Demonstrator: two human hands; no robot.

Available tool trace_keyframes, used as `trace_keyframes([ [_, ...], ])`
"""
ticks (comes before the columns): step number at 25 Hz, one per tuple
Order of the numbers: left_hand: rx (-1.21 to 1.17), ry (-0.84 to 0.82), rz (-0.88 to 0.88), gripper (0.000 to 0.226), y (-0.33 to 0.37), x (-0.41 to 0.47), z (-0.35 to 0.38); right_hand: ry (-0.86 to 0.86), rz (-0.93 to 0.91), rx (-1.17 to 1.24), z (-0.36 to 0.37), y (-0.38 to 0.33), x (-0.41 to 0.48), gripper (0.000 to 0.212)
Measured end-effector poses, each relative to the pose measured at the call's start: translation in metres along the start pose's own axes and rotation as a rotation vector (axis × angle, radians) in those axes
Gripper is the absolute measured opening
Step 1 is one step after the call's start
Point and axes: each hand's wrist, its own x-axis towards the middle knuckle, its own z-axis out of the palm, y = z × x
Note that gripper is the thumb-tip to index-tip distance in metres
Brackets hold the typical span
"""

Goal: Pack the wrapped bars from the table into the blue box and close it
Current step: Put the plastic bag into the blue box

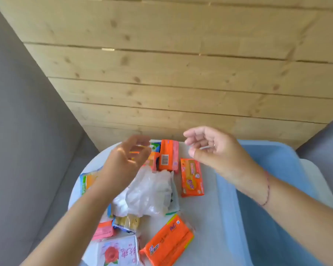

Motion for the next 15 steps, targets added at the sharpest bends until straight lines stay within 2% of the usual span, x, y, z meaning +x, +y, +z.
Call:
trace_keyframes([
  [2, 0.073, -0.025, 0.062, 0.021, -0.020, -0.001, 0.007, -0.095, -0.038, -0.026, 0.016, 0.016, 0.007, 0.029],
  [6, 0.125, -0.092, 0.152, 0.043, -0.067, -0.008, 0.025, -0.226, -0.057, -0.066, 0.048, 0.037, 0.008, 0.024],
  [9, -0.019, -0.105, 0.182, 0.024, -0.075, -0.027, 0.031, -0.247, -0.086, -0.143, 0.066, 0.045, -0.007, 0.028],
  [10, -0.080, -0.117, 0.166, 0.020, -0.076, -0.036, 0.029, -0.228, -0.096, -0.180, 0.072, 0.047, -0.015, 0.032],
  [12, -0.114, -0.189, 0.059, 0.024, -0.073, -0.052, 0.020, -0.230, -0.102, -0.273, 0.082, 0.056, -0.022, 0.036],
  [15, 0.104, -0.358, 0.022, 0.037, -0.077, -0.068, 0.009, -0.331, -0.010, -0.560, 0.096, 0.076, -0.031, 0.052],
])
